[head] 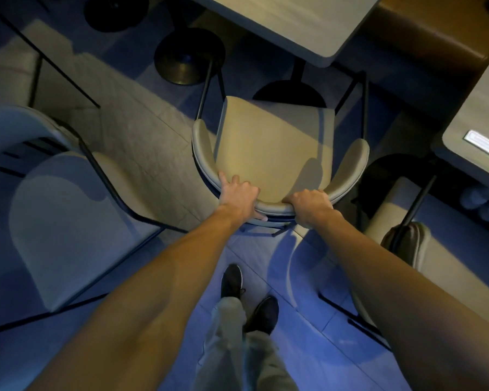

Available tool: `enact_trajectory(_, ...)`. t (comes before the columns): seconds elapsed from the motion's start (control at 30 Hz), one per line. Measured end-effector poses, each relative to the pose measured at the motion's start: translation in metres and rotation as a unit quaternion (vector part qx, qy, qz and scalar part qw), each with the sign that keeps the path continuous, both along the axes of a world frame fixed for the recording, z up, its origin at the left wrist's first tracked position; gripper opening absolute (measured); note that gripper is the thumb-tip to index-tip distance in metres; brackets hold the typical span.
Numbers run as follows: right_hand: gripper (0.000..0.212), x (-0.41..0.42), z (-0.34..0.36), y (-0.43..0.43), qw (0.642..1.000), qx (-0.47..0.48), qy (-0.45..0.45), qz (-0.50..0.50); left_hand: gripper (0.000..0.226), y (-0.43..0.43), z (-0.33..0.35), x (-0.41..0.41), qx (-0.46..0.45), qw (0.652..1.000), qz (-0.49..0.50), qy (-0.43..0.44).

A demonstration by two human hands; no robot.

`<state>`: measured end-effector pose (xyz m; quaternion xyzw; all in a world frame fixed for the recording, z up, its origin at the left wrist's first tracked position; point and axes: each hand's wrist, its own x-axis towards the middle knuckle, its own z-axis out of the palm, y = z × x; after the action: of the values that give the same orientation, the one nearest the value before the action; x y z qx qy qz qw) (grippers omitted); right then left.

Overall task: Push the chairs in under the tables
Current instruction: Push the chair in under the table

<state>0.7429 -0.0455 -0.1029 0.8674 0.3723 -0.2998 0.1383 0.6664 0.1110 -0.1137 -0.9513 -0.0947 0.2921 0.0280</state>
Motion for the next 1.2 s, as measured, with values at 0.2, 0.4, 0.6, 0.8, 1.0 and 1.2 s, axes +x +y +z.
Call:
enact_trajectory(0.2, 0.050, 0.026, 0.002, 0.015, 1.000, -0.007, 0.003, -0.008, 0.069, 0.017, 0.000, 0.029, 0.007, 1.000, -0.015, 0.002)
enact_trajectory(0.4, 0.049, 0.046, 0.000, 0.029, 1.000, 0.002, 0.005, -0.026, 0.072, 0.036, -0.001, 0.055, 0.013, 0.999, -0.035, 0.007)
enact_trajectory(0.6, 0.047, 0.061, -0.004, 0.038, 0.999, 0.008, 0.008, -0.040, 0.072, 0.049, -0.002, 0.075, 0.014, 0.998, -0.052, 0.011)
enact_trajectory(0.8, 0.048, 0.071, -0.004, 0.040, 0.999, -0.002, 0.014, -0.041, 0.073, 0.053, -0.005, 0.082, 0.012, 0.998, -0.068, -0.002)
enact_trajectory(1.0, 0.047, 0.069, -0.006, 0.043, 0.999, -0.002, 0.000, -0.054, 0.073, 0.057, -0.006, 0.083, 0.016, 0.997, -0.073, -0.005)
enact_trajectory(1.2, 0.039, 0.063, 0.004, 0.043, 0.997, 0.001, 0.013, -0.077, 0.061, 0.049, 0.007, 0.086, 0.023, 0.996, -0.085, 0.013)
